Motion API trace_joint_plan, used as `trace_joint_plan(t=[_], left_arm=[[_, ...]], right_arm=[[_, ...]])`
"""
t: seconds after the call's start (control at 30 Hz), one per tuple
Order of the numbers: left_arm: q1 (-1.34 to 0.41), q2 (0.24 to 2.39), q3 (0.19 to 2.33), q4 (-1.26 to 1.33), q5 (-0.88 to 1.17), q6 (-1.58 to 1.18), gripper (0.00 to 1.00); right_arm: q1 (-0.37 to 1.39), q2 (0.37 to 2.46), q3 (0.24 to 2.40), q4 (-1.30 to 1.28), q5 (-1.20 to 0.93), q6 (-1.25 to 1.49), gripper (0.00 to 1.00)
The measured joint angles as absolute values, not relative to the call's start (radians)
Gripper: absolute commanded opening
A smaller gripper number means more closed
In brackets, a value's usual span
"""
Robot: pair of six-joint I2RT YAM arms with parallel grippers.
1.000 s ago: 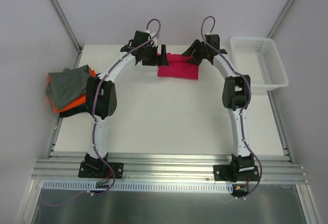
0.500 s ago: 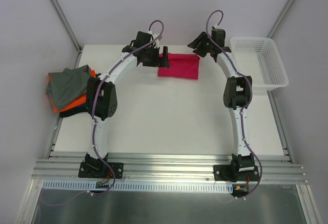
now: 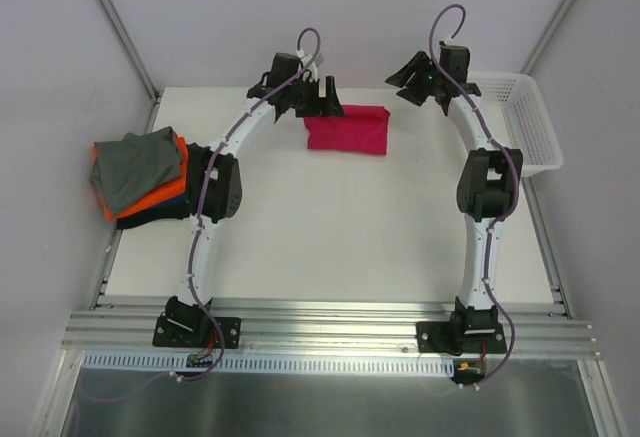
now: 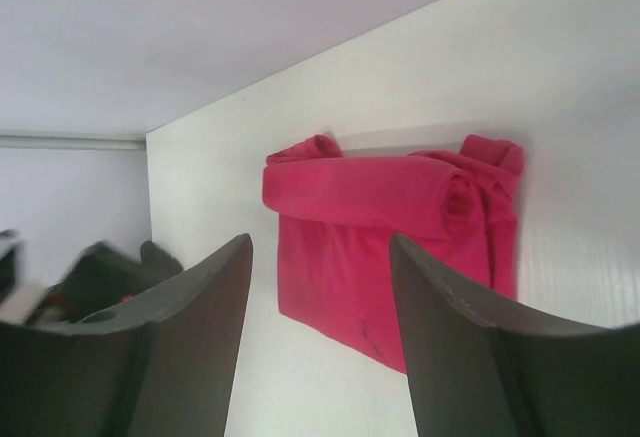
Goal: Fold and stack the t-shirts
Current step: Smooth out wrinkles on the folded tshirt
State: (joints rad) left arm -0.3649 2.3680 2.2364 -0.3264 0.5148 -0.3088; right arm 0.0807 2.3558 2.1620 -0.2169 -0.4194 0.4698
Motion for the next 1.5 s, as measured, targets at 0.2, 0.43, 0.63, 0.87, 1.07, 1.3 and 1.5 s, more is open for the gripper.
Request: trace_joint_plan(t=[0.2,0.43,0.63,0.87,1.07,1.3,1.5], left_arm=[[-0.366,2.508,2.236,-0.318,0.544,-0.348,0.85],[-0.366,2.556,2.237,-0.303,0.545,-0.35,0.85],[-0.364,2.55,2.212,-0.287,0.555,-0.355,0.83],[-0.346,2.495,2.109,-0.272,0.608,-0.361,0.81],[-0.332,2.464,2.062,-0.297,0.629,-0.358,0.81],[-0.332,2.456,2.055,-0.311,0.628,-0.339,0.8],[-0.332,2.412,1.999,-0.356,0.628,-0.3,0.8]], right_arm=[[0.087,2.336,2.16,-0.219,-0.442,0.47,0.61],[0.109,2.352,2.142,-0.22,-0.473,0.48,0.61],[0.142,2.375,2.054,-0.223,-0.502,0.505,0.61],[0.178,2.392,1.996,-0.244,-0.525,0.536,0.62],[0.2,2.401,2.013,-0.241,-0.528,0.558,0.62],[0.233,2.508,2.177,-0.214,-0.506,0.588,0.62],[0.251,2.641,2.344,-0.187,-0.442,0.599,0.61]])
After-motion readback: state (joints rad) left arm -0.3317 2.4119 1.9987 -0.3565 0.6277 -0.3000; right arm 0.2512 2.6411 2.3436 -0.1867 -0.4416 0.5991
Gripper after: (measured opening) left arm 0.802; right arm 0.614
